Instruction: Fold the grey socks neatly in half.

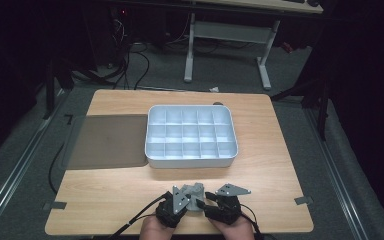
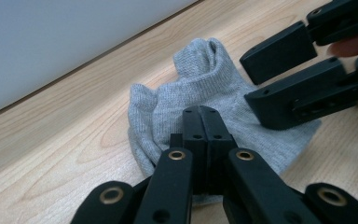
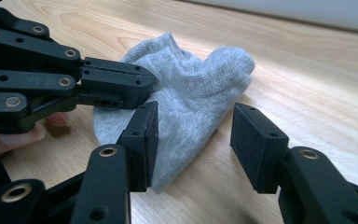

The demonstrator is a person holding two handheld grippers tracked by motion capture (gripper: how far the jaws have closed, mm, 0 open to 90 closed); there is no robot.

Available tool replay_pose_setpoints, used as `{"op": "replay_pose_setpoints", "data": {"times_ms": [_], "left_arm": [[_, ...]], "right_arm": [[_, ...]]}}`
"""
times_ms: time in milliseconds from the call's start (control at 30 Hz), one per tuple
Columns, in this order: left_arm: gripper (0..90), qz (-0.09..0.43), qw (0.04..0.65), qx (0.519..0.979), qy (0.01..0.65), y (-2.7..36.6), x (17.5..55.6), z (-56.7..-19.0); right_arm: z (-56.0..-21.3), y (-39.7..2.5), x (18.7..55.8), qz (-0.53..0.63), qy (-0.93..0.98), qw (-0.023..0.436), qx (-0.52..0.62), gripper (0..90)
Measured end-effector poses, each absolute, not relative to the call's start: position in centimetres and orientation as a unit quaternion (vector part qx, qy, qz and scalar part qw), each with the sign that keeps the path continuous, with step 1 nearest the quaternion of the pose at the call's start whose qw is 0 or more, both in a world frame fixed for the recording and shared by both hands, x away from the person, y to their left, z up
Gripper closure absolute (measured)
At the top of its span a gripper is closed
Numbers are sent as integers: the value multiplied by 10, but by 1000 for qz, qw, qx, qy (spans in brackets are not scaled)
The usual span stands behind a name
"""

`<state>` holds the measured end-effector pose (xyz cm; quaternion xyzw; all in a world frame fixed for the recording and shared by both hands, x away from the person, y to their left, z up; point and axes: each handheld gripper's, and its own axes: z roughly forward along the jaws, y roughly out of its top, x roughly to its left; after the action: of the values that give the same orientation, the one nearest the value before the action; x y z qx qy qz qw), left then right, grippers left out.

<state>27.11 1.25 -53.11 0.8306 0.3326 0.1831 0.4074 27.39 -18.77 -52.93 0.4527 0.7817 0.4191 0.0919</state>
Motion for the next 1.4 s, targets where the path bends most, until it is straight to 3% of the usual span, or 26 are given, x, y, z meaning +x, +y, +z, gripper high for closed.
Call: {"op": "replay_pose_setpoints", "data": {"times_ms": [300, 467, 833, 1000, 1133, 1400], "left_arm": [[900, 152, 419, 821, 356, 20, 272, -530], [863, 205, 420, 816, 339, 22, 269, -527], [900, 191, 398, 827, 348, 20, 274, -531], [900, 191, 400, 826, 348, 20, 273, -532], [900, 195, 396, 829, 343, 19, 273, -531], [900, 215, 380, 844, 311, 4, 267, -530]], "right_arm": [[-532, -179, 275, 418, 779, 79, 460, 550], [-532, -178, 274, 413, 786, 87, 452, 576], [-532, -179, 276, 414, 778, 87, 464, 578], [-533, -175, 277, 412, 779, 84, 465, 660], [-533, -174, 278, 421, 780, 65, 459, 810], [-516, -178, 269, 443, 780, 105, 430, 826]]}}
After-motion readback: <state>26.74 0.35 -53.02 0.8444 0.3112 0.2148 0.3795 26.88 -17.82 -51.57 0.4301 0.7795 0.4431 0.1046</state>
